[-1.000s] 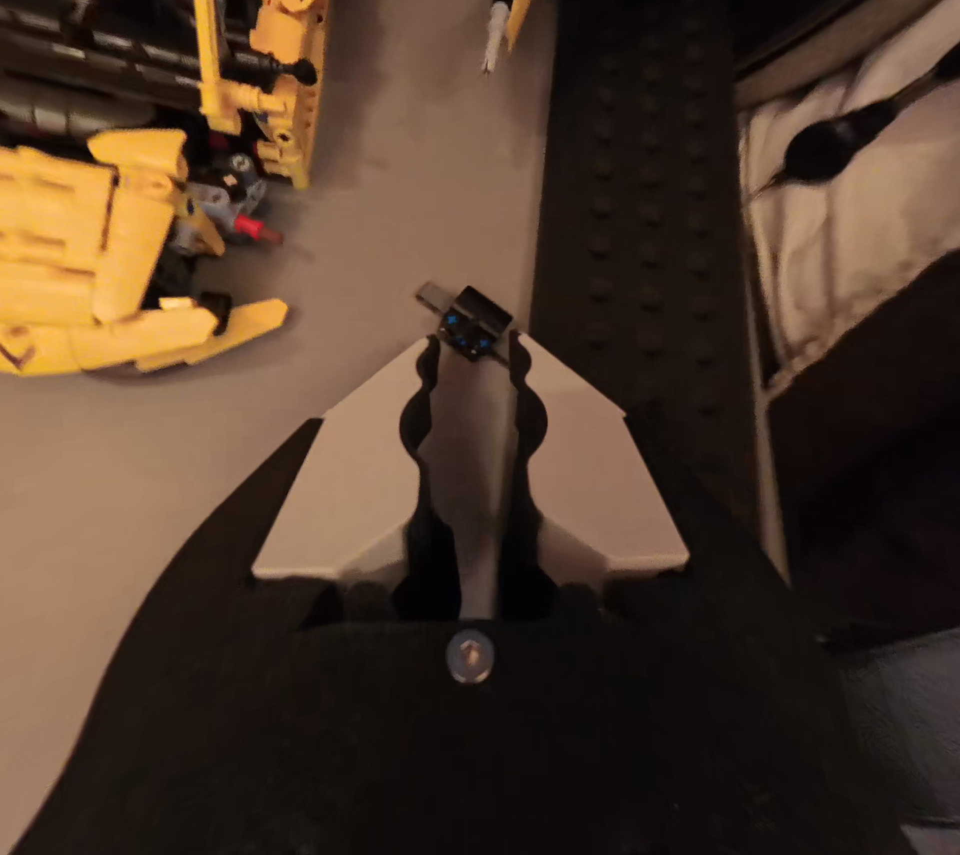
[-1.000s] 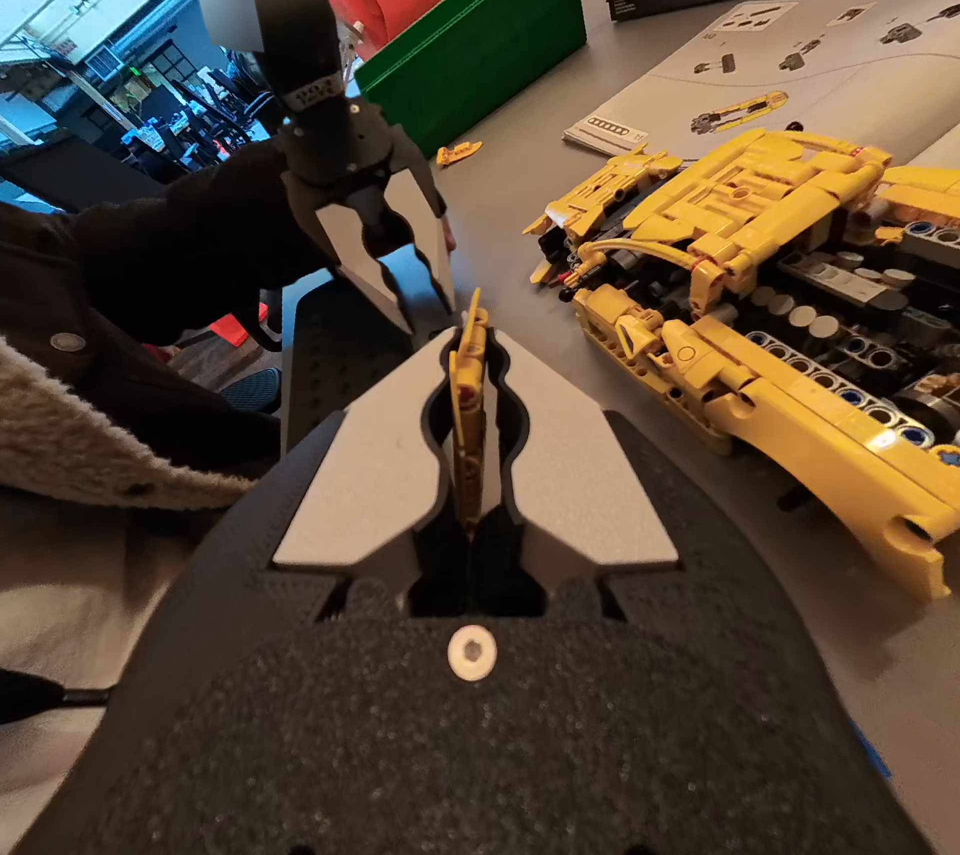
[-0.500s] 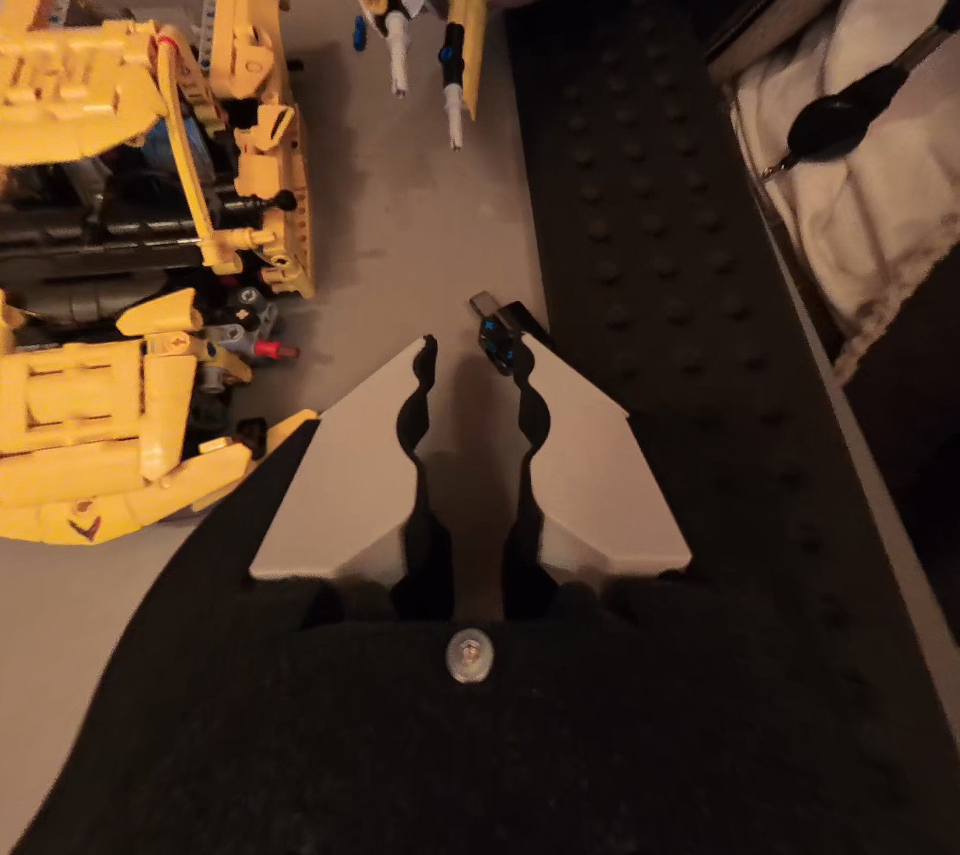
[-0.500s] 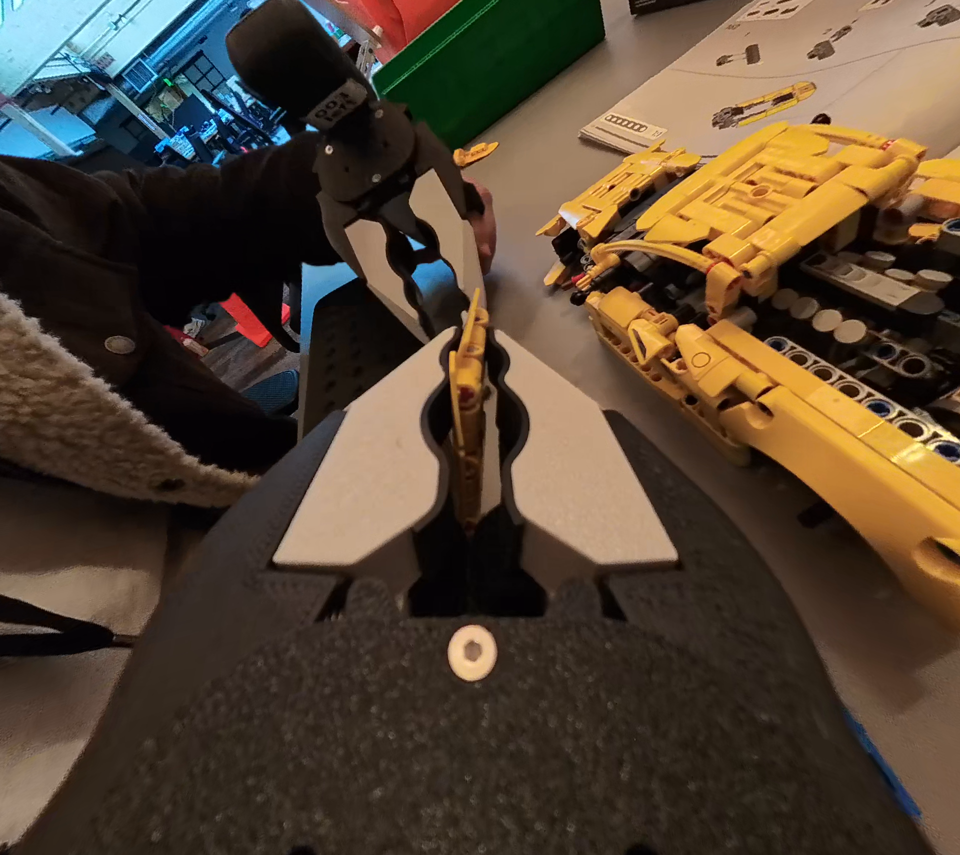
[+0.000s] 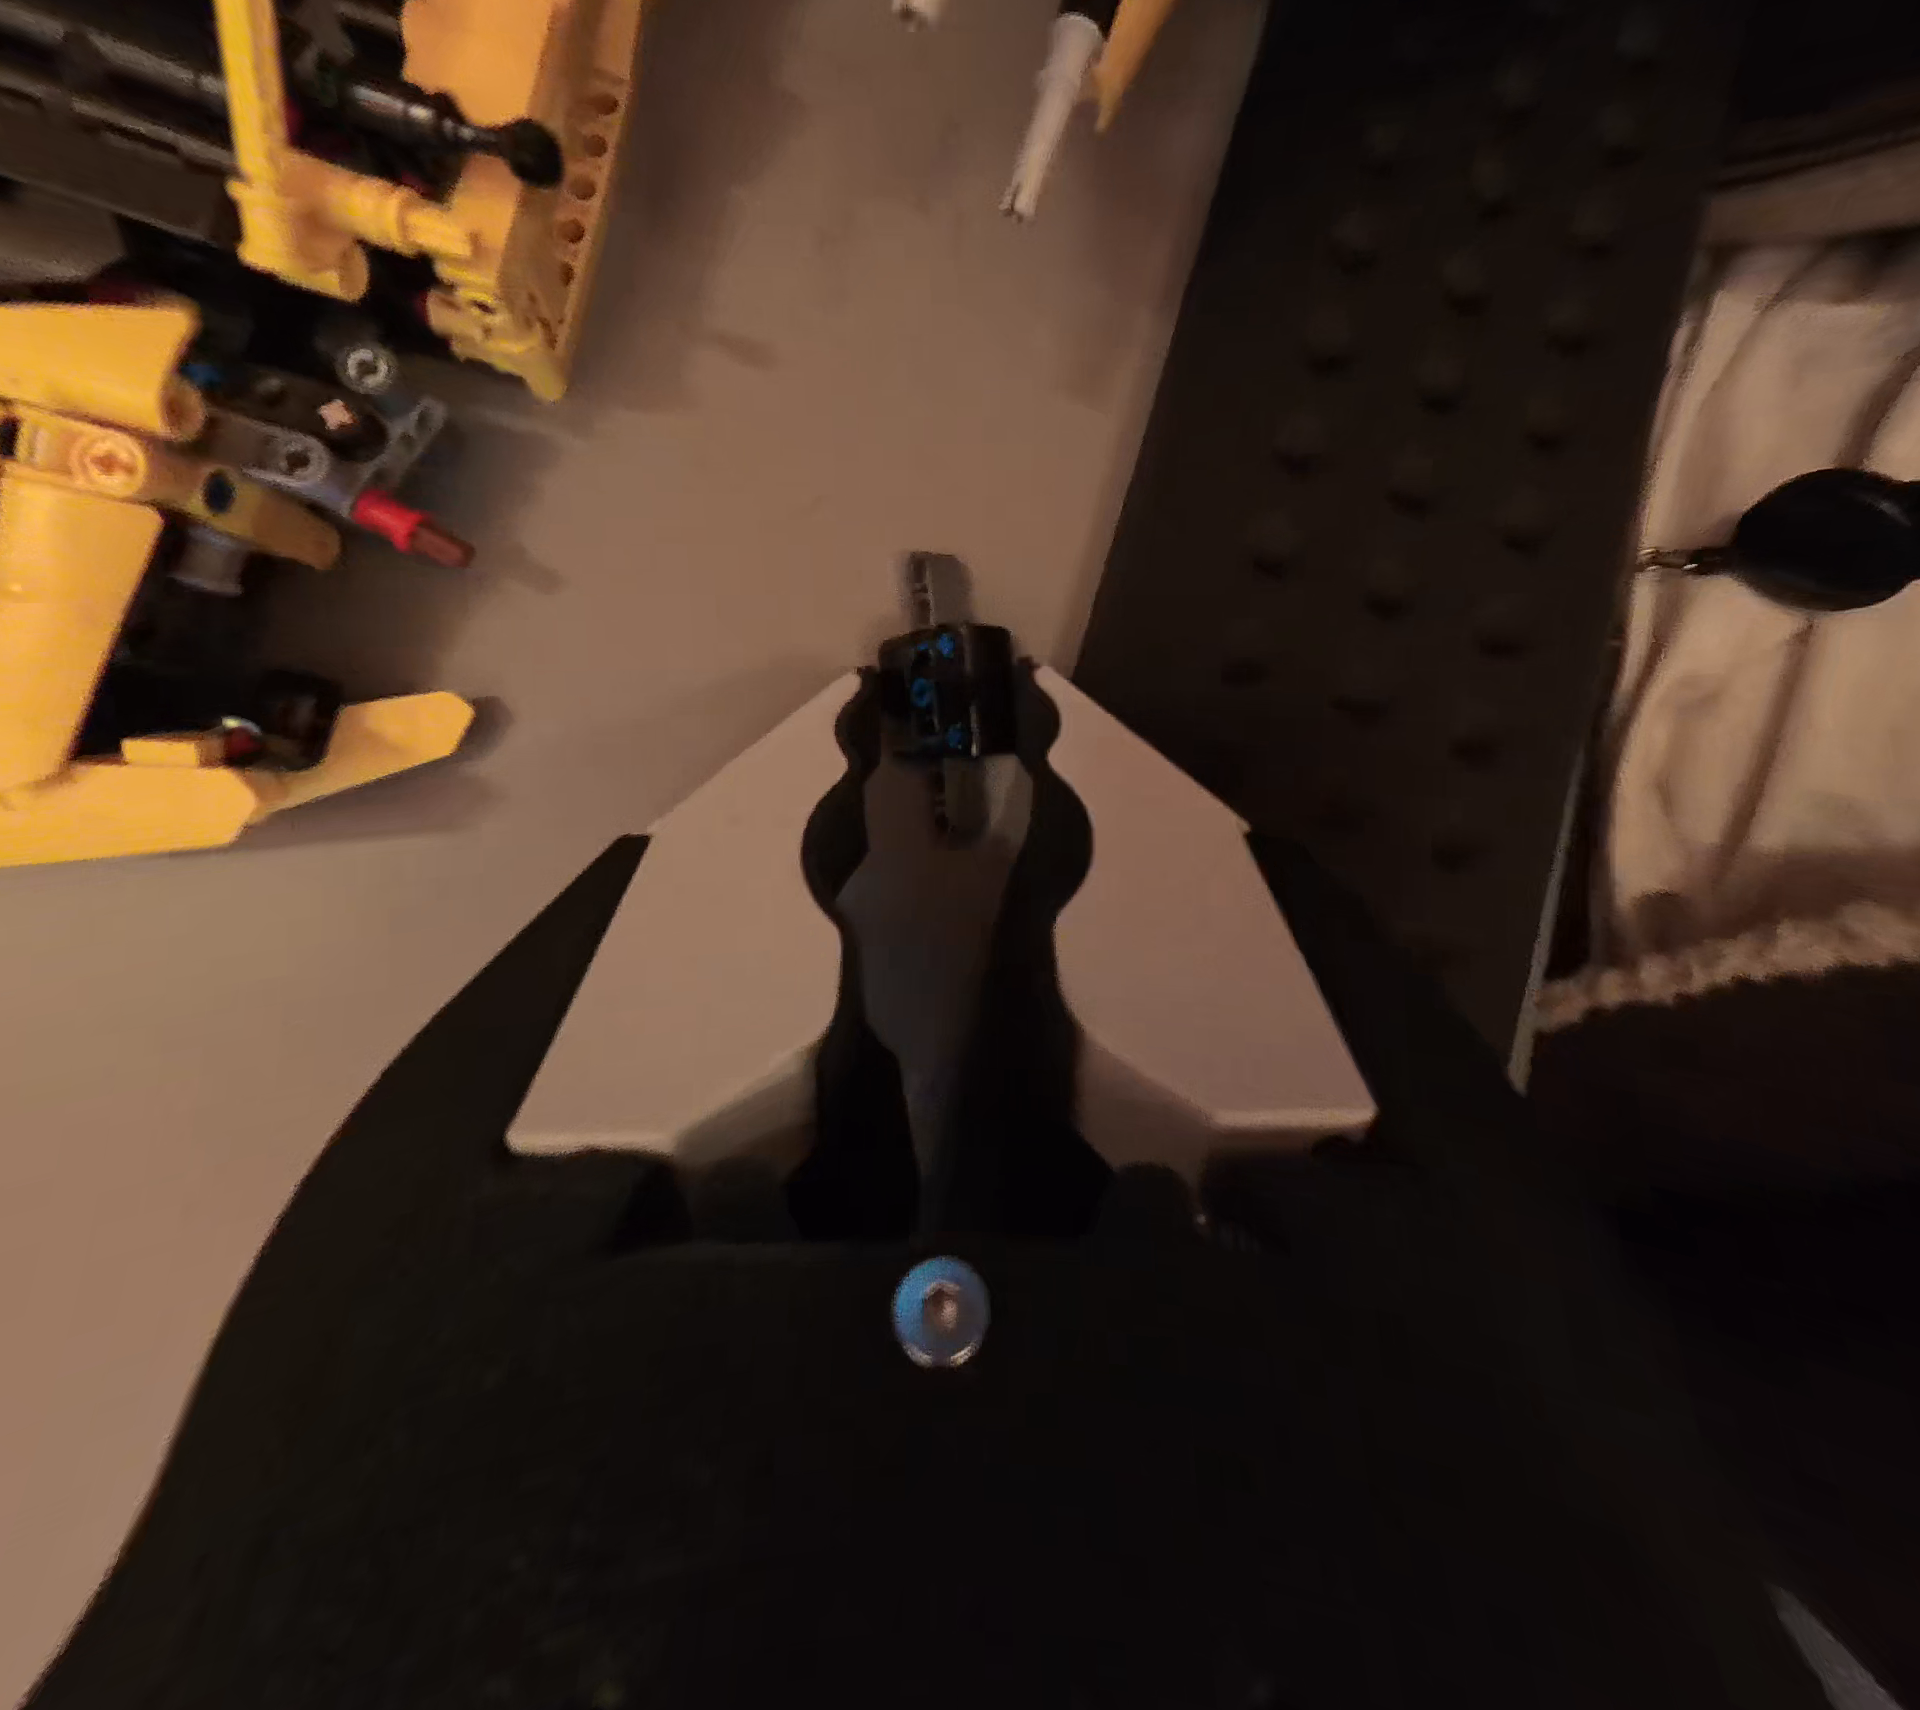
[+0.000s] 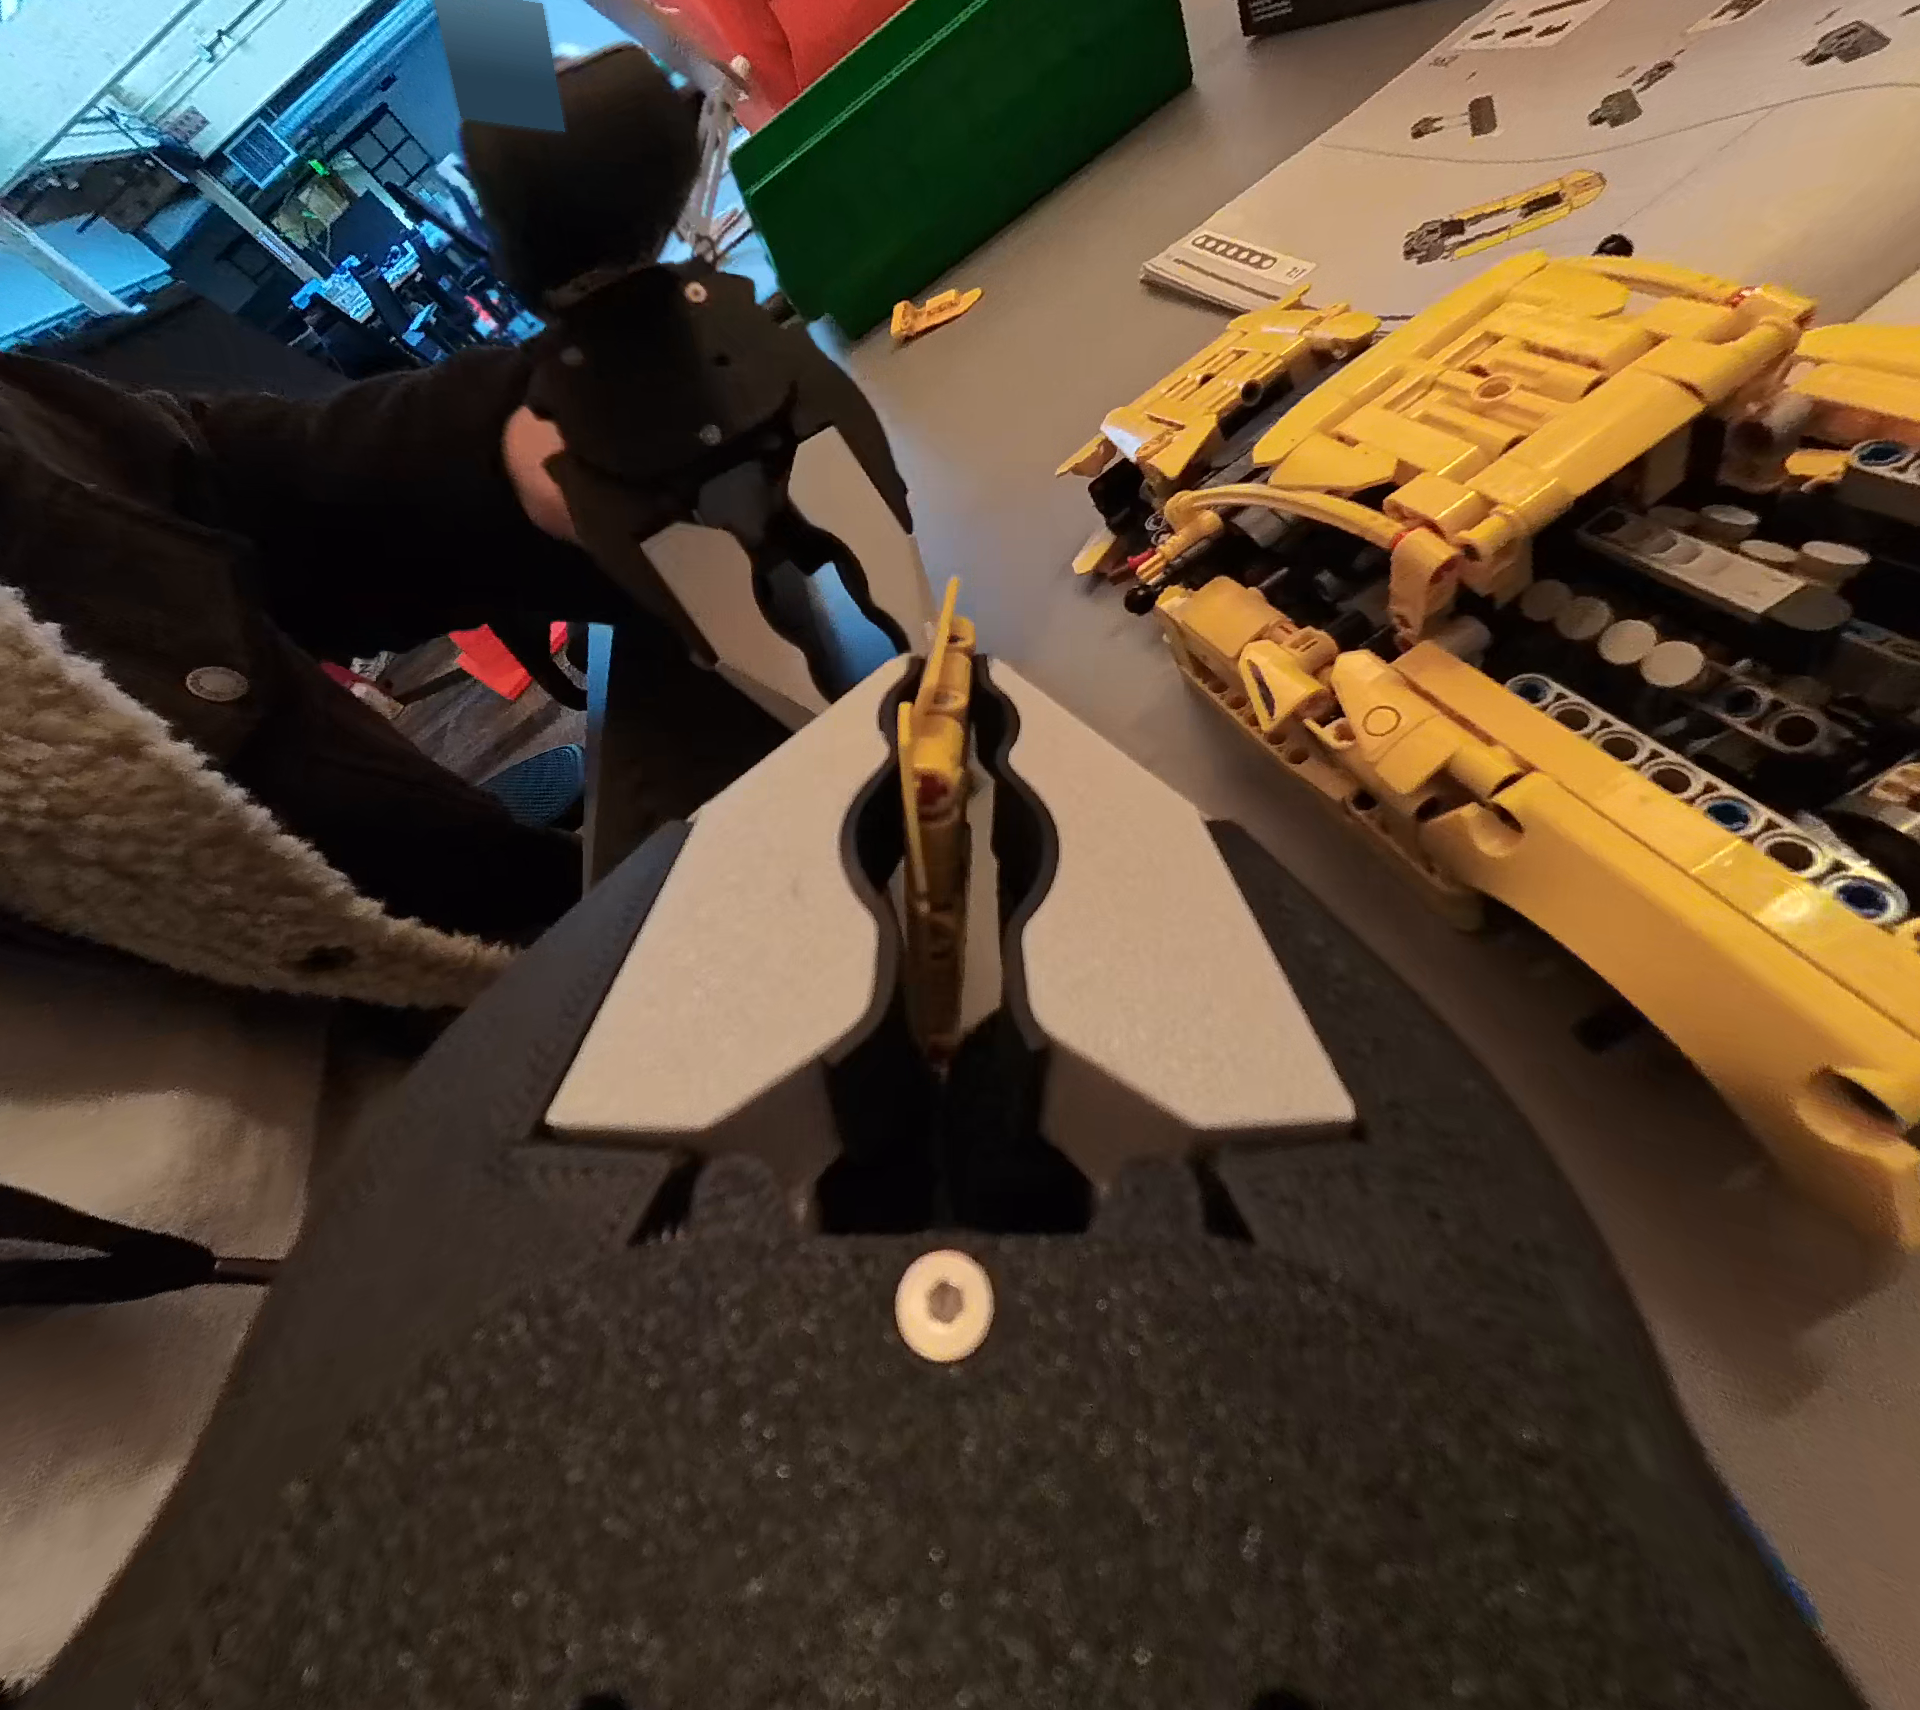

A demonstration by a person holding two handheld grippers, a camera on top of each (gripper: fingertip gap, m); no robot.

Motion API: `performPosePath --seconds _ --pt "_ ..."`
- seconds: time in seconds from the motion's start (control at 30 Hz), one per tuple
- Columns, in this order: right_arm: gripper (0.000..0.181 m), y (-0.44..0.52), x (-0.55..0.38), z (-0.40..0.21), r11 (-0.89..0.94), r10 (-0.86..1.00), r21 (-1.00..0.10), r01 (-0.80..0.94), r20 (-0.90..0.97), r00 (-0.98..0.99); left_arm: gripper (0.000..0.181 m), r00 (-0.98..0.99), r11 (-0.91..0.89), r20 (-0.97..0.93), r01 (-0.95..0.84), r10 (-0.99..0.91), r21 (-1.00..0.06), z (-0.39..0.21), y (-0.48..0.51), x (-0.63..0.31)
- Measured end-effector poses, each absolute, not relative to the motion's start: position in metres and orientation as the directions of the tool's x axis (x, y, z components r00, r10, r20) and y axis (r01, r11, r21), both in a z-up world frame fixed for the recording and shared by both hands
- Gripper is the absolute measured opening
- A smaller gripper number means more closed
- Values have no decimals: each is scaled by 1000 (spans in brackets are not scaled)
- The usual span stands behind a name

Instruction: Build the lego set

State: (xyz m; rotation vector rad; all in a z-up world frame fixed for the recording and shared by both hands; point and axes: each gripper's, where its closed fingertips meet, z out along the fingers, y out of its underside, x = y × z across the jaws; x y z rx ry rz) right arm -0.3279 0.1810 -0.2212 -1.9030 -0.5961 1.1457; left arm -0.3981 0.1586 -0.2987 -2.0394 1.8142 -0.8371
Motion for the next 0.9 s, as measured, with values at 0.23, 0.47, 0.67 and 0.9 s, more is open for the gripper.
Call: performPosePath --seconds 0.23,0.47,0.67,0.9 --pt "8 182 -323 -218 -560 713 -827 -52 -513 478 24 71 -116 95 -750 -993 -651 -285 168 -380" --pt "8 191 -305 -178 -552 660 -750 -365 -660 359 24 -19 -627 628 86 -778 -774 -174 194 -343" --pt "8 194 -313 -177 -530 638 -748 -399 -662 393 24 -27 -674 678 149 -734 -724 -178 198 -332" --pt "8 199 -307 -184 -555 595 -714 -427 -699 396 24 33 -639 649 150 -760 -755 -183 200 -328"
